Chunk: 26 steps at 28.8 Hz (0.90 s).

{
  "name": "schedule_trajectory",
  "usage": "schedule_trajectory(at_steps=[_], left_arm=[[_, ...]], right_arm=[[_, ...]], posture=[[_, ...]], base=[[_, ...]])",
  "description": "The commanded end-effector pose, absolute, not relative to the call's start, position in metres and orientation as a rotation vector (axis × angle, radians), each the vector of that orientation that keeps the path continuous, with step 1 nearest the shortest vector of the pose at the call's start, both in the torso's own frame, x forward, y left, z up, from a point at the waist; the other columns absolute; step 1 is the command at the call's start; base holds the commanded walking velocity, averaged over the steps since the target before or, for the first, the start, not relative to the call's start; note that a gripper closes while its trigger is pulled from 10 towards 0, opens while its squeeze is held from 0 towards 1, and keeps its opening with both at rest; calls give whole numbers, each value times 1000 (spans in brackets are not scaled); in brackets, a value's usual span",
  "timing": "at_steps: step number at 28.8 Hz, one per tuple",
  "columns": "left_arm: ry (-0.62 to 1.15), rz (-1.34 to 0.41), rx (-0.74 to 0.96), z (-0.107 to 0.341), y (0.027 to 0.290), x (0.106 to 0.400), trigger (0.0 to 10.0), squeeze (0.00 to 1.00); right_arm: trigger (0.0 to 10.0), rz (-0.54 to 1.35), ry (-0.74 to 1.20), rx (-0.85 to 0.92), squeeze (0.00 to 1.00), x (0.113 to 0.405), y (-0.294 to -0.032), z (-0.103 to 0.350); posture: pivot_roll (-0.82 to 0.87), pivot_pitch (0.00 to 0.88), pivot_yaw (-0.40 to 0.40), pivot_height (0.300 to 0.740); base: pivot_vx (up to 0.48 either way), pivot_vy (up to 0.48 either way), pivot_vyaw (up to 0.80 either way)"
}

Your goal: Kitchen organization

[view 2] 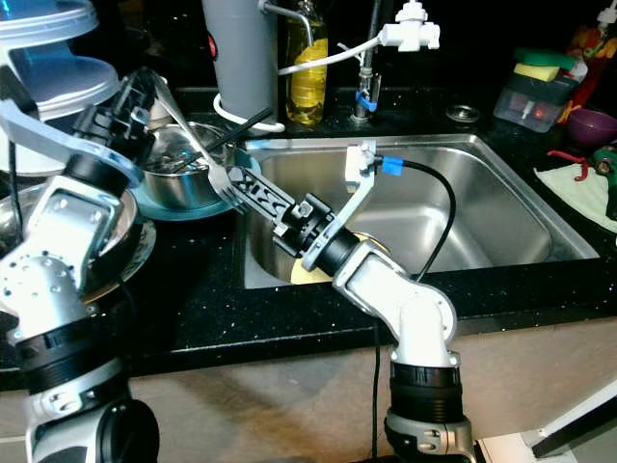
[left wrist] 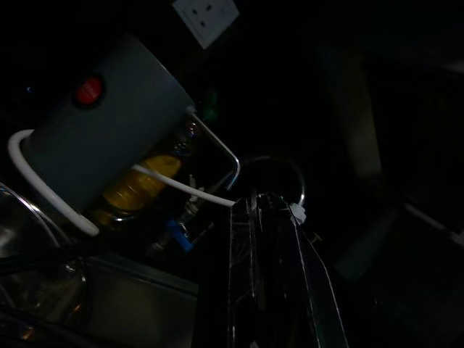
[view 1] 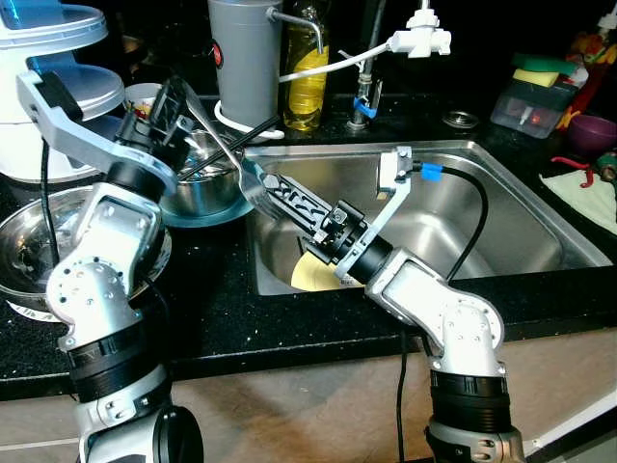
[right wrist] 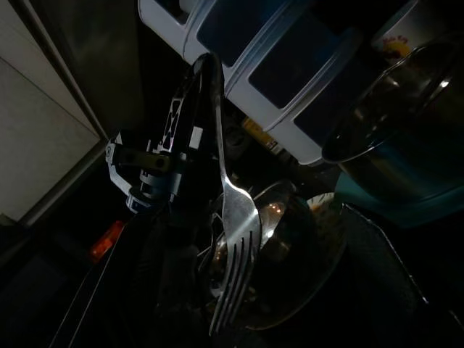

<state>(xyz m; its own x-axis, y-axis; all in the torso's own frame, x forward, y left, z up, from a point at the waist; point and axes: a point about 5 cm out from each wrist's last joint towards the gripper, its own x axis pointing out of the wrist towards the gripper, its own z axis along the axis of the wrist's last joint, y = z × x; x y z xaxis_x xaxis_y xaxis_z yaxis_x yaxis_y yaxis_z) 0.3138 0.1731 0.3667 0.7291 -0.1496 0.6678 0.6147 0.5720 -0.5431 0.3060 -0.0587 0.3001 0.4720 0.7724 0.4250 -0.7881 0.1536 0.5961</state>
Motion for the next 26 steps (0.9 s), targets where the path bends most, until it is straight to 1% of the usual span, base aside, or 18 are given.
schedule_trajectory(at_steps=[1, 2, 3, 4, 5, 10, 19, 26], left_arm=[[-629, -503, -833, 367, 169, 309, 0, 0], [-627, -508, -831, 366, 167, 309, 0, 0], [-627, -508, -831, 366, 167, 309, 0, 0], [-627, -507, -826, 366, 167, 309, 0, 0], [-628, -505, -826, 366, 167, 310, 0, 0], [-640, -476, -827, 365, 170, 310, 0, 0], [-650, -476, -806, 365, 170, 310, 0, 0], [-650, -465, -741, 364, 167, 311, 0, 0]], right_arm=[[10000, 1143, -22, 870, 0, 303, -57, 304], [6941, 1143, -18, 871, 0, 303, -56, 304], [6941, 1143, -18, 871, 0, 303, -56, 304], [2471, 1143, -16, 870, 0, 303, -56, 304], [0, 1141, -14, 866, 0, 303, -55, 304], [0, 1138, -4, 873, 0, 303, -55, 303], [0, 1134, -2, 885, 0, 303, -56, 303], [0, 1135, -5, 893, 0, 303, -57, 304]], posture=[[30, 195, -7, 740], [30, 198, -7, 740], [30, 198, -7, 740], [30, 198, -7, 740], [30, 198, -7, 740], [31, 200, -8, 740], [29, 203, -9, 740], [30, 204, -9, 740]], base=[[0, 0, 0], [0, 0, 0], [0, 0, 0], [0, 0, 0], [0, 0, 0], [0, 0, 0], [0, 0, 0], [0, 0, 0]])
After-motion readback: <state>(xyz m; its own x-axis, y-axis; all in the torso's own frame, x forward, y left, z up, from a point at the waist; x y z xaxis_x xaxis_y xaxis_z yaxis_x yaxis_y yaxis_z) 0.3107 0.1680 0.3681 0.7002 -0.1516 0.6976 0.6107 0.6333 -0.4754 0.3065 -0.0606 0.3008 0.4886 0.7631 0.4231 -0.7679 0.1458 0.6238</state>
